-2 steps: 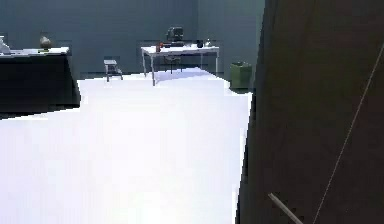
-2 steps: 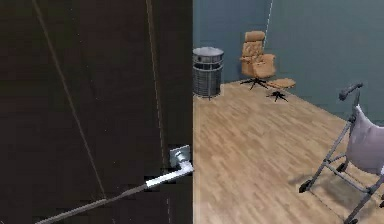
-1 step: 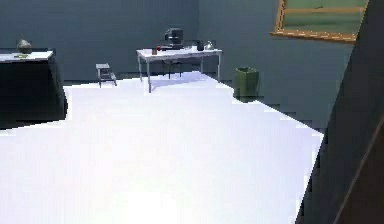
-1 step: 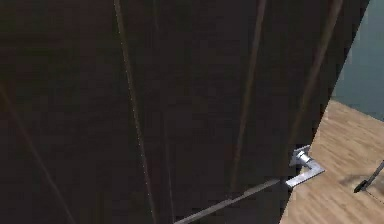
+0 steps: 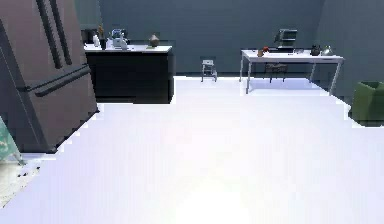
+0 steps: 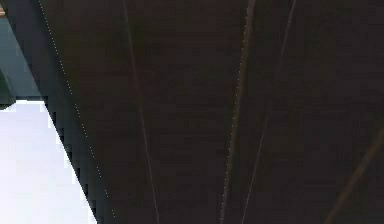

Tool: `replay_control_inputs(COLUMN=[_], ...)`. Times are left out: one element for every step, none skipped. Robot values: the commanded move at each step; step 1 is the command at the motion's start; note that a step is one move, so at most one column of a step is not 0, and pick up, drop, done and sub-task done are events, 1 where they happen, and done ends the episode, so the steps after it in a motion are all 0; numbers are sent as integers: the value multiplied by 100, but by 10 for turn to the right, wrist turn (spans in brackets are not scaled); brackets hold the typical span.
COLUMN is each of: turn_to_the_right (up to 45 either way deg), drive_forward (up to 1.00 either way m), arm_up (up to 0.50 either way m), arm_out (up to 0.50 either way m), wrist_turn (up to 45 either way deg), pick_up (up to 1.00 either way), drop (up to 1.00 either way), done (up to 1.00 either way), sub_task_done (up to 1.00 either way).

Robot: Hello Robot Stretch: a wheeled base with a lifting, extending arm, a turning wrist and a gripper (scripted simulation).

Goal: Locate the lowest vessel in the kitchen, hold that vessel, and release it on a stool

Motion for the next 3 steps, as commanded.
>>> replay_control_inputs(turn_to_the_right=[0,0,0], drive_forward=[100,100,100], arm_up=[0,0,0], arm_out=[0,0,0], wrist_turn=[0,0,0], pick_up=[0,0,0], drop=[0,0,0], done=[0,0,0], sub_task_done=[0,0,0])
